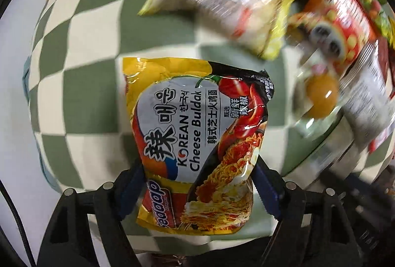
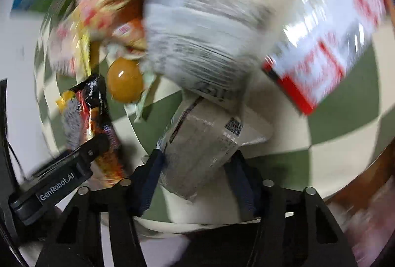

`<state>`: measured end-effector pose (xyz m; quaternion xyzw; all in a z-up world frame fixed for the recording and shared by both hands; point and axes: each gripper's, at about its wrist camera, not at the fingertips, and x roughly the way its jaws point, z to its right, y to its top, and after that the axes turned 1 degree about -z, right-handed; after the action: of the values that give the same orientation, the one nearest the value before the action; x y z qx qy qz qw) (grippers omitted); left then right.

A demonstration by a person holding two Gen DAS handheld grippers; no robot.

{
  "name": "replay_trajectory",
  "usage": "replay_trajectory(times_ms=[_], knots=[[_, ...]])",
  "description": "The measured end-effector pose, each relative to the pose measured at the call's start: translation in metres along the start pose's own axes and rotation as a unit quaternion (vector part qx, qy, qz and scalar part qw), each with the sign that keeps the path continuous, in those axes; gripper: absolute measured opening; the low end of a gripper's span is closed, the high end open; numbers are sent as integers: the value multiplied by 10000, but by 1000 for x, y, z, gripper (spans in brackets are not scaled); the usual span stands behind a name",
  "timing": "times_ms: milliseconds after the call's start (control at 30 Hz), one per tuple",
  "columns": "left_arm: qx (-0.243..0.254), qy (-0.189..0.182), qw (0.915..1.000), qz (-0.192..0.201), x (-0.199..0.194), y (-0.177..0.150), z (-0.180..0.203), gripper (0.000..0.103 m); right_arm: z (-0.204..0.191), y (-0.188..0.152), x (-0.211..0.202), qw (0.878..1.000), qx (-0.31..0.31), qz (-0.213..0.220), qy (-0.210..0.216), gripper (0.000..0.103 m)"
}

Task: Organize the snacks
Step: 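Grasp the yellow Buldak noodle pack with left tool while right tool grasps white bread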

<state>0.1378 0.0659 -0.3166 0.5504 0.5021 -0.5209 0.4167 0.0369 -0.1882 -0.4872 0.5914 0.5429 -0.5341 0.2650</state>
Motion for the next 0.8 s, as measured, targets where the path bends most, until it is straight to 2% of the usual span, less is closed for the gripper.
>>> replay_trajectory(times_ms=[67, 167, 233, 300, 400, 433, 500, 567, 600, 667, 800], knots=[[-16, -26, 10000, -13, 6, -7, -7, 81, -22, -1, 1, 9945, -868, 1, -591, 58], [52, -105, 9999, -82, 17, -5, -10, 86, -48, -2, 6, 9803, -1610, 177, -1129, 58], [47, -198, 9995, -237, 31, 3, -12, 88, -56, 1, 9, 9818, -1536, 226, -1092, 62], [-80, -195, 9995, -232, 41, 8, -14, 87, -61, 6, 10, 9880, -1204, 141, -961, 69], [-200, -270, 9994, -43, 39, 6, -15, 86, -58, 14, 21, 9941, -789, 9, -751, 67], [-231, -314, 9992, 48, 39, 3, -16, 86, -62, 13, 22, 9924, -889, 31, -849, 64], [-311, -417, 9986, 68, 39, -3, -16, 86, -77, 3, 28, 9807, -1524, 85, -1224, 60], [-353, -500, 9981, 9, 47, 2, -11, 88, -94, -7, 31, 9626, -2185, 196, -1588, 60], [-332, -494, 9982, -6, 50, 1, -17, 88, -99, -11, 33, 9590, -2304, 208, -1639, 62], [-277, -407, 9988, 8, 46, -5, -22, 88, -100, -11, 40, 9620, -2196, 182, -1612, 69], [-255, -392, 9987, 197, 36, -6, -16, 86, -94, 0, 71, 9729, -1737, 90, -1521, 70]])
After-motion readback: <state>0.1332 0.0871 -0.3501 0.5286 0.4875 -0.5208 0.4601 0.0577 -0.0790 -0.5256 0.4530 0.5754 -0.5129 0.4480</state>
